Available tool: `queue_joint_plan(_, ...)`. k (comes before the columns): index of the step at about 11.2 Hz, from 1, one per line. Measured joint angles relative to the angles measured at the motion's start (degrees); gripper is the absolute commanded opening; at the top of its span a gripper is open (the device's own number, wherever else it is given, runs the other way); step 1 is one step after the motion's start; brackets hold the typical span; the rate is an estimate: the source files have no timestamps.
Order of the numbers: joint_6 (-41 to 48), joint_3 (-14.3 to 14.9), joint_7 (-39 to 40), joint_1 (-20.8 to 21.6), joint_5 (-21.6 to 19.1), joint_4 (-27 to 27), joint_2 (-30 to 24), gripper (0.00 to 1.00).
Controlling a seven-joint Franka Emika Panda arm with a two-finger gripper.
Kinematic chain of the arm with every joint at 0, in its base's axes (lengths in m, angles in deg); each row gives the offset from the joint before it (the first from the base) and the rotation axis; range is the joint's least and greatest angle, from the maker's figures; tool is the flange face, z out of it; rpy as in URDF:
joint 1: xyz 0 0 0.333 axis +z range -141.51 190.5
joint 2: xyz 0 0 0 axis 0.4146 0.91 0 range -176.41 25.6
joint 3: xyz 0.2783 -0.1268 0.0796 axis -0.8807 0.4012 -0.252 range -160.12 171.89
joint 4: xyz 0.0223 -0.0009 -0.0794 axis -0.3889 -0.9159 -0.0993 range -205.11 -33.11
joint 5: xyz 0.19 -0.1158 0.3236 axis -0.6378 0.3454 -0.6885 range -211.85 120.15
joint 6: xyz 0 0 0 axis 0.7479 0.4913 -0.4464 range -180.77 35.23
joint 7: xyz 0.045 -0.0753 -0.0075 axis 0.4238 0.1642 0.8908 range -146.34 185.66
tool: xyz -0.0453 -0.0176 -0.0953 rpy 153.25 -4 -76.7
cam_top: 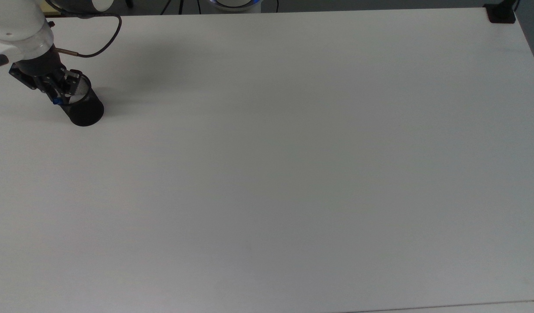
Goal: Remove the marker
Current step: 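Close the gripper on the marker's blue cap, then lift the marker straight up out of the cup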
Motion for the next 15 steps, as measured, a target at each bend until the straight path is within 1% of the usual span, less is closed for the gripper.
queue_joint_plan(1, 0.0, 0.0, 0.0, 0.0, 0.0, 0.0, 0.1, 0.29)
queue_joint_plan(3, 0.0, 0.0, 0.0, 0.0, 0.0, 0.0, 0.1, 0.16)
queue_joint_plan(4, -0.4, 0.0, 0.3, 0.0, 0.0, 0.0, 0.1, 0.13)
queue_joint_plan(12, -1.2, 0.0, 0.9, 0.0, 0.0, 0.4, -0.3, 0.12)
queue_joint_plan(13, -0.7, 0.0, 0.9, 0.0, 0.0, 1.4, -1.3, 0.12)
queue_joint_plan(15, 5.4, -0.2, 0.9, 0.1, -0.6, 5.5, -4.7, 0.14)
